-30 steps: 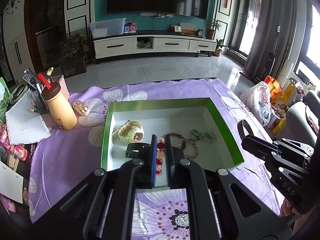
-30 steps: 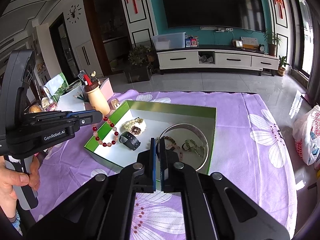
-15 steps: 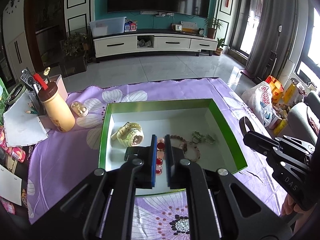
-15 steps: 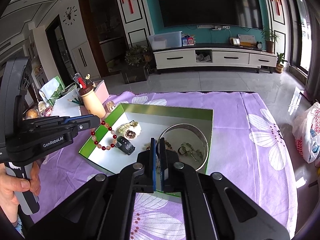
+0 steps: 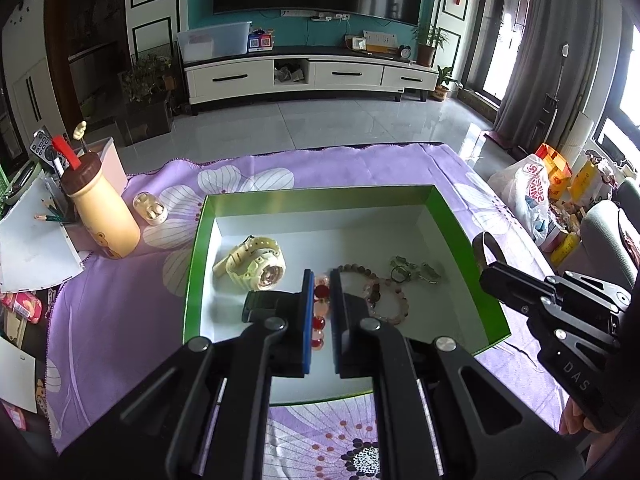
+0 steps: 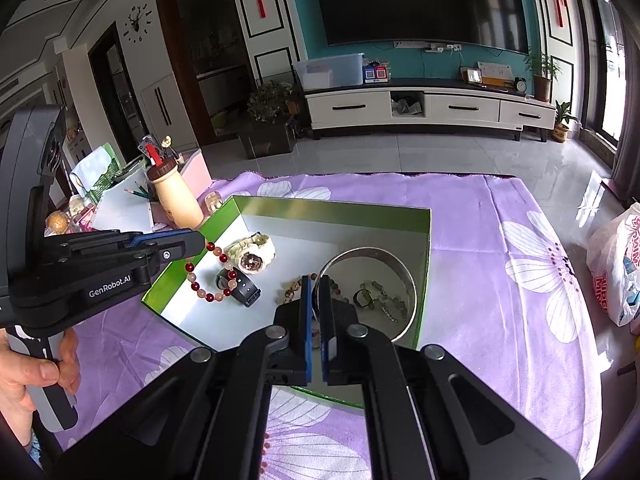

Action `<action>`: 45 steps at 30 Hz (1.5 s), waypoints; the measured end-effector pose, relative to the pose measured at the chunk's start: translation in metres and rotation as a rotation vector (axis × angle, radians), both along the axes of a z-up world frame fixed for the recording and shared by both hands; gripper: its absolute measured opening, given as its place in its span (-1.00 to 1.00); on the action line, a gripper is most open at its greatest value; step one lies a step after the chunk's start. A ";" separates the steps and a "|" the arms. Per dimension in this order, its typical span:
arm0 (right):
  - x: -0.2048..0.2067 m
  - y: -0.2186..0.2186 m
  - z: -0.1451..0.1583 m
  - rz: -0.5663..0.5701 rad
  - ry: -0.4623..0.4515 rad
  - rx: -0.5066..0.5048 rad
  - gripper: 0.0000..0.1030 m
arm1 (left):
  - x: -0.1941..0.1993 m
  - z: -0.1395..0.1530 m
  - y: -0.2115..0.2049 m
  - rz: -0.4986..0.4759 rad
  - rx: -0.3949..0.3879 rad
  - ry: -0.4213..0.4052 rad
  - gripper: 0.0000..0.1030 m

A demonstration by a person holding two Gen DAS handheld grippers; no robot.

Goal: Organize jewelry
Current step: 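Lower the bracelet and bangle into the box and open both tools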

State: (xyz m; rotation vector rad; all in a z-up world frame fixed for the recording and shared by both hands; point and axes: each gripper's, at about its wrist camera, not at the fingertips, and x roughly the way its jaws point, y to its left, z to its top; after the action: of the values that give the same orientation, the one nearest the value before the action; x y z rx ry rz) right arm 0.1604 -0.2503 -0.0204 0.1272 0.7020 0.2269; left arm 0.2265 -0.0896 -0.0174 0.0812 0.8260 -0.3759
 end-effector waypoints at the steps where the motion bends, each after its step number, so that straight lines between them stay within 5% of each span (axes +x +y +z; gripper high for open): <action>1: 0.001 0.000 -0.002 0.001 0.003 0.001 -0.95 | 0.002 -0.003 -0.001 0.000 0.001 0.006 -0.86; 21: 0.018 0.002 -0.020 0.008 0.030 0.002 -0.95 | 0.018 -0.023 -0.007 -0.005 0.018 0.030 -0.86; 45: 0.036 0.011 -0.036 0.029 0.108 0.002 -0.95 | 0.034 -0.052 -0.016 -0.025 -0.004 0.151 -0.86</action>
State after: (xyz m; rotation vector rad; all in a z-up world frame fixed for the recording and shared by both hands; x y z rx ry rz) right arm 0.1967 -0.2391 -0.0567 0.1321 0.8117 0.2504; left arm 0.2603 -0.1060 -0.0699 0.0601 0.9742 -0.4102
